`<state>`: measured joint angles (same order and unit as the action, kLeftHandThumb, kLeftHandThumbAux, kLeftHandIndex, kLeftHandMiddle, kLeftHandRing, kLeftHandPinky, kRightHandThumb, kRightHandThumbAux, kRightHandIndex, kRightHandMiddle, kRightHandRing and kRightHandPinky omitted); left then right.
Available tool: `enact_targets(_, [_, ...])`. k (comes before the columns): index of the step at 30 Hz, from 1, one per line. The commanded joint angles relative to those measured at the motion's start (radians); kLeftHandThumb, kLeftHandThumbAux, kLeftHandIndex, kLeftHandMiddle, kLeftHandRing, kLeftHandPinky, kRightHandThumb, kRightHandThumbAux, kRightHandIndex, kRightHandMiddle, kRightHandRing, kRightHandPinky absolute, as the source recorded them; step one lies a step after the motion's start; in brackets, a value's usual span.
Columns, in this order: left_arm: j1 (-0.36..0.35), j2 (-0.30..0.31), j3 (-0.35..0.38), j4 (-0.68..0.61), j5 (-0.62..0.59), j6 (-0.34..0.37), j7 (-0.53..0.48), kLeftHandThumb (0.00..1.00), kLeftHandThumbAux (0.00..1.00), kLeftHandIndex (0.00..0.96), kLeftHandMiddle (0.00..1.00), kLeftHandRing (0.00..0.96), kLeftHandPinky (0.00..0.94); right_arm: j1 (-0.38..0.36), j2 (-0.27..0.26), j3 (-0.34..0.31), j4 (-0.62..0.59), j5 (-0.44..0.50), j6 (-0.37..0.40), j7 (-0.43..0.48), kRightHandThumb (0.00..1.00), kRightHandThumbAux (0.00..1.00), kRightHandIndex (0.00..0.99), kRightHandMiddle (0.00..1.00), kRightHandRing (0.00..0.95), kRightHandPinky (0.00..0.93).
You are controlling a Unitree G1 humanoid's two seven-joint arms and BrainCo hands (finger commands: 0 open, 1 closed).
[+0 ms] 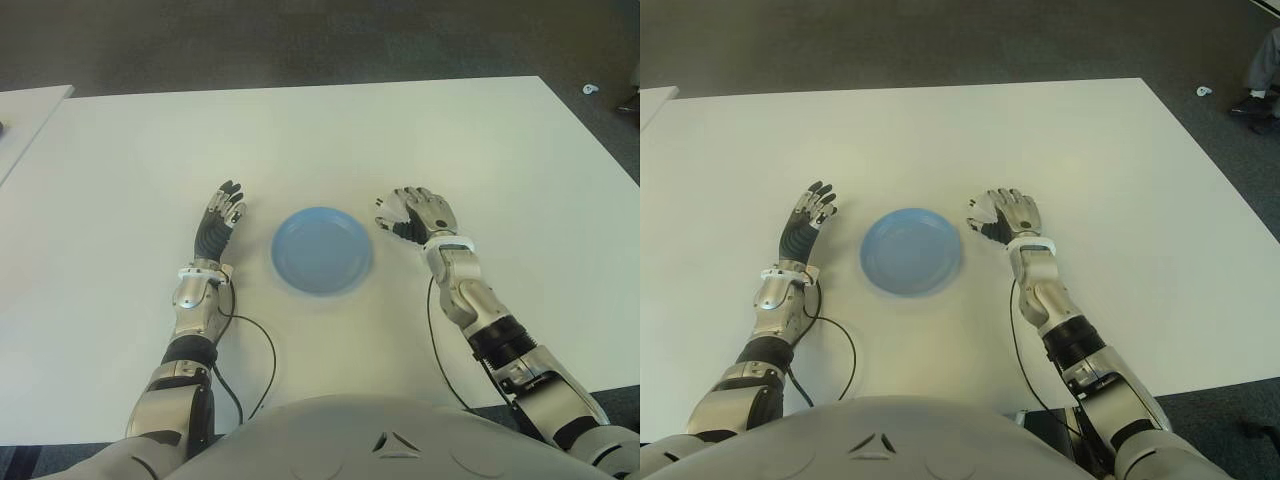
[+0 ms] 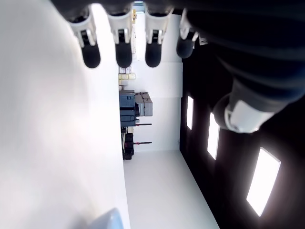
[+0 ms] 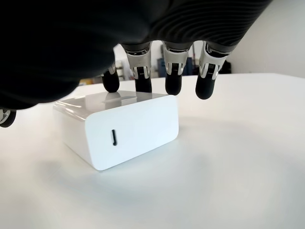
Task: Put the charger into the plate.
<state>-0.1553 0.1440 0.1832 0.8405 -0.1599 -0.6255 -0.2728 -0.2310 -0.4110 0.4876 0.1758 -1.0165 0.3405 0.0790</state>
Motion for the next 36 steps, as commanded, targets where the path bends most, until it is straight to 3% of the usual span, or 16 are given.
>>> enact_targets(1, [0.105,-0.024,-0.005,0.081,0.003,0.084,-0.006,0.0,0.508,0.039,0.106,0.112,0.142,0.049,-0.012,0.016,0.011,0.014,-0.029,0.008,0.306,0.149,0.0,0.0,0.0,0.0])
enact_targets(9, [0.104,-0.024,-0.004,0.083,0.0,0.084,-0.009,0.0,0.508,0.037,0.109,0.115,0.147,0.055,-0.015,0.012,0.029,0.01,-0.059,-0.046,0.306,0.2,0.0,0.0,0.0,0.0])
enact_targets(11, [0.104,-0.024,-0.004,0.082,0.001,0.083,-0.008,0.0,0.508,0.037,0.111,0.116,0.149,0.049,-0.009,0.01,0.08,0.014,-0.086,-0.112,0.305,0.212,0.0,0.0,0.0,0.018])
enact_targets(14, [0.101,-0.023,-0.004,0.083,0.002,0.085,-0.006,0.0,0.511,0.038,0.115,0.12,0.152,0.027,0.009,0.006,0.185,0.027,-0.134,-0.233,0.359,0.246,0.006,0.054,0.106,0.234])
enact_targets(15, [0.101,-0.023,-0.004,0.083,0.002,0.086,-0.005,0.0,0.511,0.038,0.116,0.121,0.152,0.025,0.018,0.0,0.21,0.033,-0.15,-0.281,0.372,0.25,0.008,0.066,0.126,0.264])
enact_targets(17, [0.1,-0.024,-0.004,0.083,0.002,0.086,-0.004,0.0,0.512,0.038,0.117,0.122,0.152,0.02,0.027,-0.005,0.24,0.043,-0.171,-0.339,0.464,0.266,0.057,0.155,0.243,0.413])
enact_targets(20, [0.1,-0.024,-0.004,0.083,0.002,0.085,-0.005,0.0,0.512,0.038,0.118,0.123,0.152,0.014,0.035,-0.008,0.271,0.056,-0.196,-0.404,0.529,0.287,0.104,0.224,0.322,0.5])
enact_targets(29, [0.098,-0.026,-0.002,0.086,-0.001,0.083,-0.007,0.0,0.513,0.044,0.12,0.126,0.156,0.001,0.041,-0.01,0.346,0.099,-0.295,-0.545,0.714,0.383,0.222,0.37,0.462,0.61])
enact_targets(36, [0.097,-0.026,-0.002,0.088,0.0,0.079,-0.005,0.0,0.513,0.044,0.125,0.129,0.158,-0.005,0.015,0.003,0.389,0.12,-0.414,-0.604,0.769,0.399,0.286,0.45,0.526,0.641])
